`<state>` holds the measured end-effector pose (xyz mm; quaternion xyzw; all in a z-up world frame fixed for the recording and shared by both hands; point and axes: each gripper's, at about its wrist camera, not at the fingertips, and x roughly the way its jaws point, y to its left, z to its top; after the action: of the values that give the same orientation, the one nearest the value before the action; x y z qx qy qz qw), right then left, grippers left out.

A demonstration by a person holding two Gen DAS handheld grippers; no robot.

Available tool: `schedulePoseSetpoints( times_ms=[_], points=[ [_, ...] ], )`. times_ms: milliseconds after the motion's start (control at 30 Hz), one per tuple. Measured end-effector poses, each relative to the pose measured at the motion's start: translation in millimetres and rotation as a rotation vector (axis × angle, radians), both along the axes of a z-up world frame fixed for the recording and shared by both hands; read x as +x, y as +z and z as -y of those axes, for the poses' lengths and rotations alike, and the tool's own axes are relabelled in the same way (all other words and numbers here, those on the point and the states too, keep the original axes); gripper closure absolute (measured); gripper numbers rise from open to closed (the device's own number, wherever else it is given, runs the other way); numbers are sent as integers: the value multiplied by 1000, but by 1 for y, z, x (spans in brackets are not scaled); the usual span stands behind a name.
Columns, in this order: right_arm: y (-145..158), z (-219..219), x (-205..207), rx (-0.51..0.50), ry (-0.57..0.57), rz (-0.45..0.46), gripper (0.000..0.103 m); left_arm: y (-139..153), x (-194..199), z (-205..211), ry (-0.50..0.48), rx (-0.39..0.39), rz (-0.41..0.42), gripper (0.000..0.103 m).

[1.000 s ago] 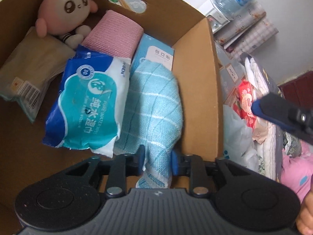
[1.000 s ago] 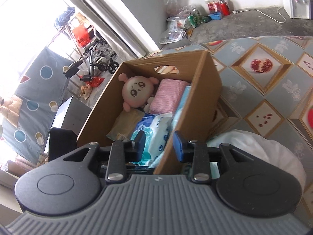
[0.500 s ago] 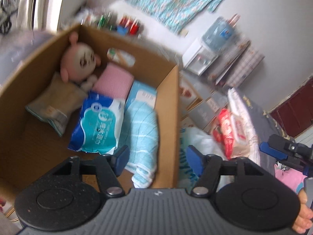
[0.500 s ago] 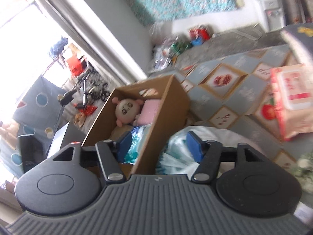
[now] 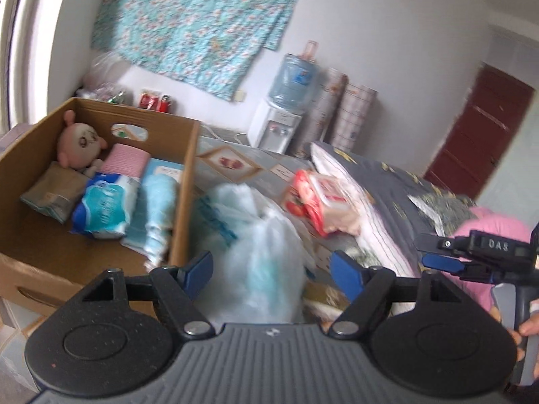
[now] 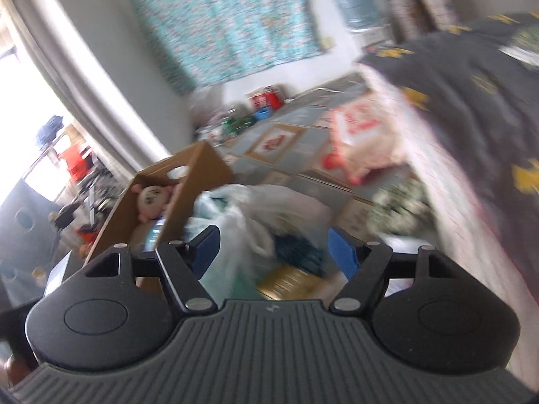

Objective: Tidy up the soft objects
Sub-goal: 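Reach the right gripper to the white yogurt cup and grasp it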

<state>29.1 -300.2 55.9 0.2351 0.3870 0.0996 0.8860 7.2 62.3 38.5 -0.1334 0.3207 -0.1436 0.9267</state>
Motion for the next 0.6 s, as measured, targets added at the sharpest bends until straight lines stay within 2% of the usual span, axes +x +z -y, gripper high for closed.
schedulePoseSetpoints(
  times_ms=[133, 300, 433, 500, 600],
  points=[
    [-25, 23, -11, 13, -71, -63, 32, -19, -8, 34, -73, 18, 21, 27],
    [-44, 44, 8, 51, -93, -148, 32, -35, -6, 87, -191, 58, 72, 34],
    [-63, 59, 40, 66, -101, -245, 37, -50, 9, 122, -271, 67, 85, 45],
    [-74, 66, 52, 67, -109, -295, 39, -58, 20, 139, -299, 84, 85, 55],
    [-93, 73, 69, 79, -111, -360, 42, -71, 37, 157, -340, 102, 70, 61]
  ],
)
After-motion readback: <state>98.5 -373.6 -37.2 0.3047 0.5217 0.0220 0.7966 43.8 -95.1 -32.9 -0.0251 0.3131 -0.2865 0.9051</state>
